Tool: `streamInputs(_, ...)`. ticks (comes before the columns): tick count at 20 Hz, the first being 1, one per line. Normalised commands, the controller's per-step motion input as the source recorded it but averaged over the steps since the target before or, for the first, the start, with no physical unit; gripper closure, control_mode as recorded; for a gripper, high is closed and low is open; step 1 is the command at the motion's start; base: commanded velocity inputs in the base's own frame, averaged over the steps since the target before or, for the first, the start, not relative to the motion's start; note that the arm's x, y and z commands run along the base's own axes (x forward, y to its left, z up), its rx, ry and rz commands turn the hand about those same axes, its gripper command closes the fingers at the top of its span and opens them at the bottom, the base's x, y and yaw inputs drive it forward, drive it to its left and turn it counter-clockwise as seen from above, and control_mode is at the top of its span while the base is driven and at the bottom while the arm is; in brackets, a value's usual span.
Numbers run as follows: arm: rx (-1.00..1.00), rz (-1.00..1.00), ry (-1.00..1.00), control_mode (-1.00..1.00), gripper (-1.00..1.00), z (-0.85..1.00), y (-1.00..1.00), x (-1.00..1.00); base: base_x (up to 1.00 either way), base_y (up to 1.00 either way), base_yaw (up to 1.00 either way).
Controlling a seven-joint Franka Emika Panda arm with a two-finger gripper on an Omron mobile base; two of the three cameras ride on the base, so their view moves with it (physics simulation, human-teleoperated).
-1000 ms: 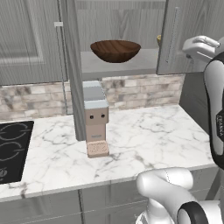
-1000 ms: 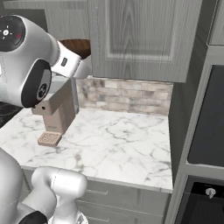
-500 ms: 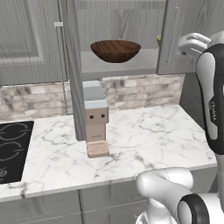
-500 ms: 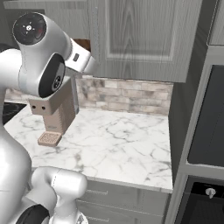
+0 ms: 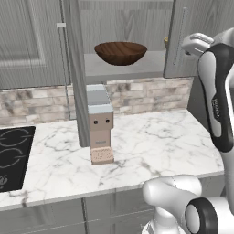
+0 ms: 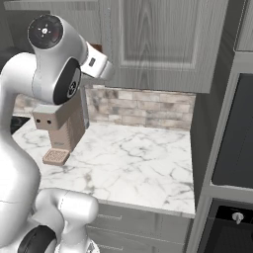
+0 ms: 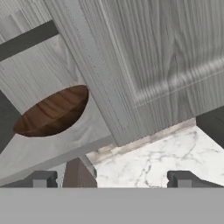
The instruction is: Move the bowls from the cabinet to the plates on the dining table.
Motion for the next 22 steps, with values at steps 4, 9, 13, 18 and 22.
streamInputs(4, 0.0, 0.0, 0.0, -1.0, -1.0, 0.0, -0.08, 0.19, 0.0, 0.0, 0.0)
streamInputs(9, 0.0, 0.0, 0.0, -1.0, -1.0, 0.0, -0.11, 0.14, 0.0, 0.0, 0.0)
streamInputs(13, 0.01, 0.0, 0.0, -1.0, -1.0, 0.0, -0.07, 0.11, 0.0, 0.0, 0.0)
streamInputs(18, 0.0, 0.0, 0.0, -1.0, -1.0, 0.0, -0.1, 0.21, 0.0, 0.0, 0.0)
streamInputs(22, 0.0, 0.0, 0.0, -1.0, -1.0, 0.0, -0.14, 0.27, 0.0, 0.0, 0.0)
